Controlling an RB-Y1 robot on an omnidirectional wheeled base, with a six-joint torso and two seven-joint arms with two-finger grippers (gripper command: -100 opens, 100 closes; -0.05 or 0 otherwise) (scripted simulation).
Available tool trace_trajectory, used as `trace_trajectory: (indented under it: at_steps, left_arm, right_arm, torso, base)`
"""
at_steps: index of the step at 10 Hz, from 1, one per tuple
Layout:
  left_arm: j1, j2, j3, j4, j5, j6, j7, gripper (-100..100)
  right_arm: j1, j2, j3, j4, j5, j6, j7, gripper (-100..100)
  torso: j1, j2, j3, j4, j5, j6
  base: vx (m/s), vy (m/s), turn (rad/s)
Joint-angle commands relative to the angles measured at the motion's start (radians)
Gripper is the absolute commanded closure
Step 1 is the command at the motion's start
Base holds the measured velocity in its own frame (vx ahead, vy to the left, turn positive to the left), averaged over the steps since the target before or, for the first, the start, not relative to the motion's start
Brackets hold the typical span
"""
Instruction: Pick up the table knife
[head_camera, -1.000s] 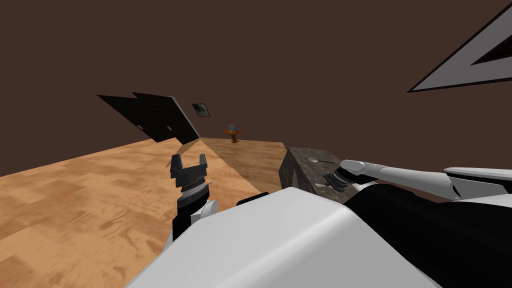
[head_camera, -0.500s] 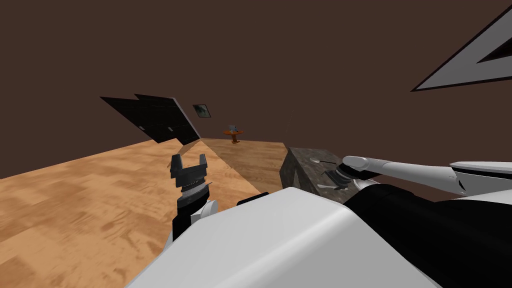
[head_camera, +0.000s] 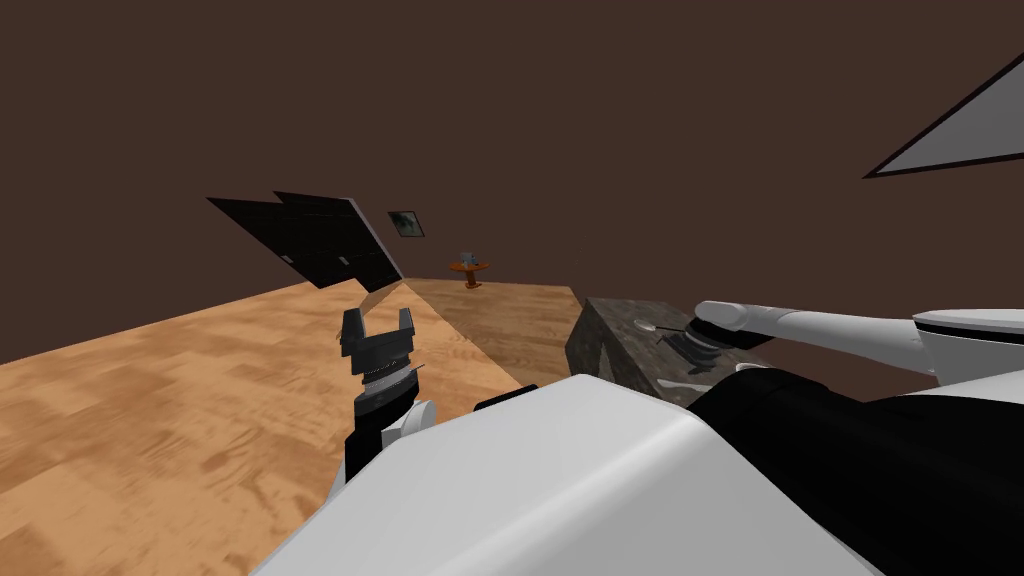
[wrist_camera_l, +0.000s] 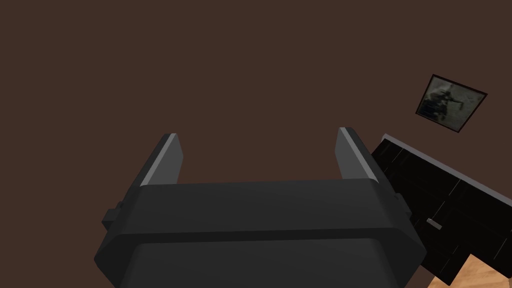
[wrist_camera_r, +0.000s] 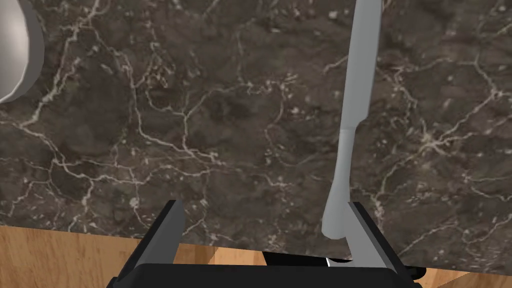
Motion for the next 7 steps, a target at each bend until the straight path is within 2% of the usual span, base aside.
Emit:
trace_trajectory:
  at_steps: [1, 3, 4, 5, 6, 7]
  left_arm:
    - [0.0, 0.0, 0.0, 0.0, 0.0, 0.0, 0.0, 0]
    - [0.0, 0.0, 0.0, 0.0, 0.0, 0.0, 0.0, 0]
    - [0.0, 0.0, 0.0, 0.0, 0.0, 0.0, 0.0, 0]
    - [0.0, 0.0, 0.0, 0.0, 0.0, 0.0, 0.0, 0]
    - [0.0, 0.0, 0.0, 0.0, 0.0, 0.0, 0.0, 0]
    - [0.0, 0.0, 0.0, 0.0, 0.0, 0.0, 0.0, 0]
  right_arm:
    - [0.004, -0.011, -0.02, 0.014, 0.036, -0.028, 0.002, -100]
    - [0.021, -0.03, -0.059, 0.043, 0.09, -0.074, 0.019, -100]
    - [0.021, -0.03, -0.059, 0.043, 0.09, -0.074, 0.019, -100]
    - [0.029, -0.043, -0.081, 0.057, 0.117, -0.098, 0.029, -100]
    - [0.022, -0.044, -0.066, 0.025, 0.085, -0.081, 0.032, -100]
    - [0.022, -0.044, -0.066, 0.025, 0.085, -0.081, 0.032, -100]
  torso:
    - [0.0, 0.0, 0.0, 0.0, 0.0, 0.0]
    - [0.001, 0.0, 0.0, 0.0, 0.0, 0.0]
    - [0.0, -0.001, -0.001, 0.0, 0.0, 0.0]
    - [-0.002, 0.001, 0.0, 0.0, 0.0, 0.0]
    - [-0.003, 0.004, 0.002, 0.001, -0.001, 0.0]
    - [-0.01, 0.011, 0.006, 0.002, -0.002, 0.001]
  base:
    - [0.133, 0.123, 0.005]
    - [0.146, 0.121, 0.004]
    - [0.096, 0.074, -0.002]
    - [0.062, 0.06, 0.002]
    - [-0.075, -0.048, -0.071]
    - [-0.129, -0.127, -0.029]
